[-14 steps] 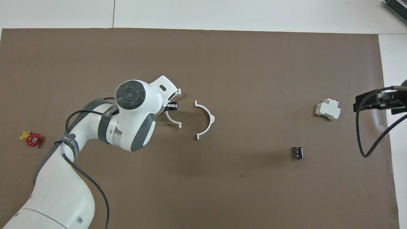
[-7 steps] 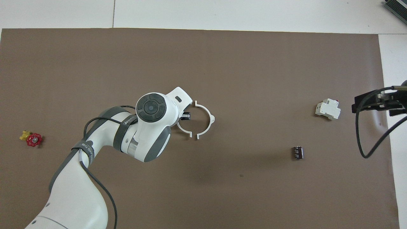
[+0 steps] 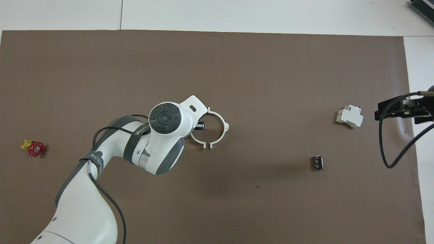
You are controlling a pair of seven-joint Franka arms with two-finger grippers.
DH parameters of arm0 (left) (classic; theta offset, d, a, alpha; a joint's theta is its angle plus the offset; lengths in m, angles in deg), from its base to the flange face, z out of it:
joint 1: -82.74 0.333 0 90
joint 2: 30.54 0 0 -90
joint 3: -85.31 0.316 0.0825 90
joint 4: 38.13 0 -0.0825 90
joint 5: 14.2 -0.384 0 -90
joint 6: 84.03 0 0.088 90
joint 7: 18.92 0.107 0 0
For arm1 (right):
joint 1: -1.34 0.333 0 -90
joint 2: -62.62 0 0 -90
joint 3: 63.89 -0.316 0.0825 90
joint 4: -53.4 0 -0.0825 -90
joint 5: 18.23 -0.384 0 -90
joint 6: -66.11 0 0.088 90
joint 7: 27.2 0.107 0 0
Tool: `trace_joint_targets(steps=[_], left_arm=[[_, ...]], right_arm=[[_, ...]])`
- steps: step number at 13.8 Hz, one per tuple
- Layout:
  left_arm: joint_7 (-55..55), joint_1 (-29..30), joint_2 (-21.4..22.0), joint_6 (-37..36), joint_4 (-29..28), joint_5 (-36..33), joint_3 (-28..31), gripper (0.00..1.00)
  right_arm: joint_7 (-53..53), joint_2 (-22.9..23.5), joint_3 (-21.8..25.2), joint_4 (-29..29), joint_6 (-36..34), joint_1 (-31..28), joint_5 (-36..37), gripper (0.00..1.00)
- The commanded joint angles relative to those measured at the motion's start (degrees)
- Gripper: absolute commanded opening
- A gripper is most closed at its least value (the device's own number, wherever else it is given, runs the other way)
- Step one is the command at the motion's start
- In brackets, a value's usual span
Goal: Assemble drain pipe with both arms
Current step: 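Press the left gripper's clamp half down to join the two halves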
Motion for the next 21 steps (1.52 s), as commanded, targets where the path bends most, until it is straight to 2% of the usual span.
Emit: trace_joint_targets(steps=[1,7,12,15,21], left_arm=[[-1.5,-1.2,0.6,2.0,-1.4,-1.5,1.0,0.0],[-1.3,-1.1,-0.2,3.5,-1.5,-3.0,0.9,0.0],[-1.4,-1.2,-0.2,3.9,-1.5,-3.0,0.8,0.0],[-1.5,-1.2,-0.3,5.1,-1.7,-3.0,0.8,0.0],[-1.5,-1.7,-0.3,5.1,-2.1,-3.0,0.8,0.0]], right_arm=[[0.3,-0.9,0.0,0.8,-0.5,-0.3,-1.1,1.0],[0.2,-0.9,0.2,0.7,-0.3,-1.2,-1.0,1.0],[0.4,-0.9,2.2,0.8,0.6,1.7,-0.3,1.0],[0.0,-1.0,1.5,0.9,0.6,-0.2,-0.4,1.0],[-0.8,-2.4,1.4,2.5,0.3,-0.2,-0.2,1.0]])
